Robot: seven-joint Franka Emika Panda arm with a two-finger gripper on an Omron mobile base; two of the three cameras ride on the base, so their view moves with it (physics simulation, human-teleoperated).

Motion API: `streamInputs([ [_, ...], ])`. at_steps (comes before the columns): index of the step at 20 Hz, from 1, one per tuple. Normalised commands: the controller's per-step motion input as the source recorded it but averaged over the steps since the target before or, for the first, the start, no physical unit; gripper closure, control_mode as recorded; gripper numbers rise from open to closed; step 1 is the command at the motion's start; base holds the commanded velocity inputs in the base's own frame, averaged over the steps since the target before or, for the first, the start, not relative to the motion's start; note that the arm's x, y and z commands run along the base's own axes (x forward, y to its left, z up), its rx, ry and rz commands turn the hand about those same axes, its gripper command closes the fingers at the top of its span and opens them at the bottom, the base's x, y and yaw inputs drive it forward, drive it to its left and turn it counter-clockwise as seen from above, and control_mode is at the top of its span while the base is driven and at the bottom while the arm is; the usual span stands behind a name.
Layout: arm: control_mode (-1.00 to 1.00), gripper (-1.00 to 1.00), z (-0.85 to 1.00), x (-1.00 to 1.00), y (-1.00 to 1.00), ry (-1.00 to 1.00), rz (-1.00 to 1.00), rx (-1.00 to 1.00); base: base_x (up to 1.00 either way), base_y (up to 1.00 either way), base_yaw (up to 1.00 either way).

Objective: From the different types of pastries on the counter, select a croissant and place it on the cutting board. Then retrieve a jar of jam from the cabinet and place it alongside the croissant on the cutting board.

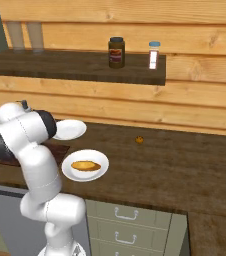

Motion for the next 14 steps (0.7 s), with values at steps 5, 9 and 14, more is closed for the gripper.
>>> streamInputs([
  [5,-1.0,-1.0,0.17,0.0,0.0,0.0,0.0,0.0,0.0,0.0,0.0],
  [9,-1.0,-1.0,0.53,0.0,-0.09,-0.02,0.0,0.03,0.0,0.0,0.0],
  [14,-1.0,-1.0,0.57,-0.09,-0.45,-0.07,0.0,0.02,0.0,0.0,0.0],
])
